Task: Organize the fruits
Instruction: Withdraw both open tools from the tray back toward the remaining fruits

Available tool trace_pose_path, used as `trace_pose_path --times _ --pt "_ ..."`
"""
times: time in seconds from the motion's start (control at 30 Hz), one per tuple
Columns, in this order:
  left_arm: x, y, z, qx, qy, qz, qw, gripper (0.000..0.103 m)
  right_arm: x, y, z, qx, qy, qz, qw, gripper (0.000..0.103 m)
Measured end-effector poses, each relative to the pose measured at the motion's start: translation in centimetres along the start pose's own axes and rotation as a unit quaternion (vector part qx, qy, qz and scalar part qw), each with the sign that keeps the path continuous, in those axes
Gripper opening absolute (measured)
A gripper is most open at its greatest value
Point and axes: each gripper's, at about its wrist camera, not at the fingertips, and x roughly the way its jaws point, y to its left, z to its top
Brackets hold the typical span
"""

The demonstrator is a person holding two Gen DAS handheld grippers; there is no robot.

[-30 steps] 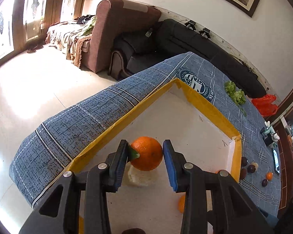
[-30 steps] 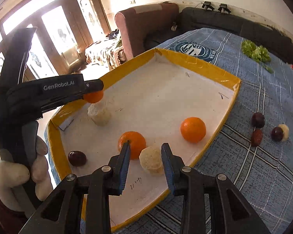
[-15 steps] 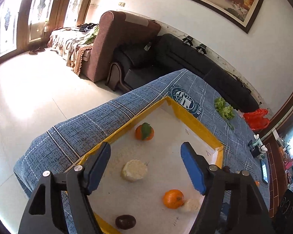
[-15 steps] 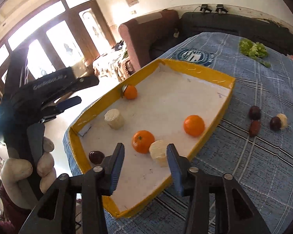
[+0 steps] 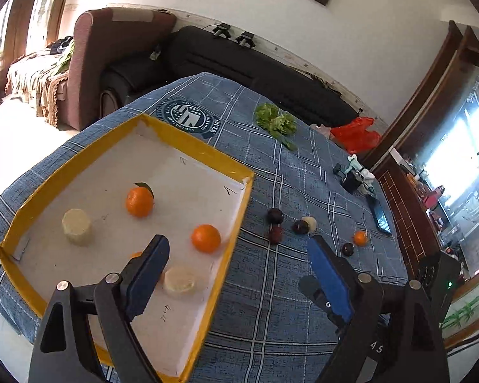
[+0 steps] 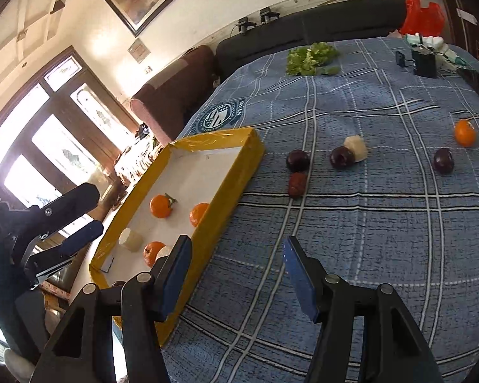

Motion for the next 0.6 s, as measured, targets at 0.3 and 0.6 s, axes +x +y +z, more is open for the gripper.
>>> trace_pose_path --times 0.3,0.6 --pt "2.5 -2.2 -1.4 0.026 0.047 0.0 0.9986 0.088 -5.4 -8.8 2.3 0.038 -0.055 -0.089 0.994 0.065" --pt "4.8 -3.6 -2.2 0.037 0.077 -0.026 0.996 0.085 -5.5 -14.5 4.9 0.06 -0.045 -0.155 0.985 0.064"
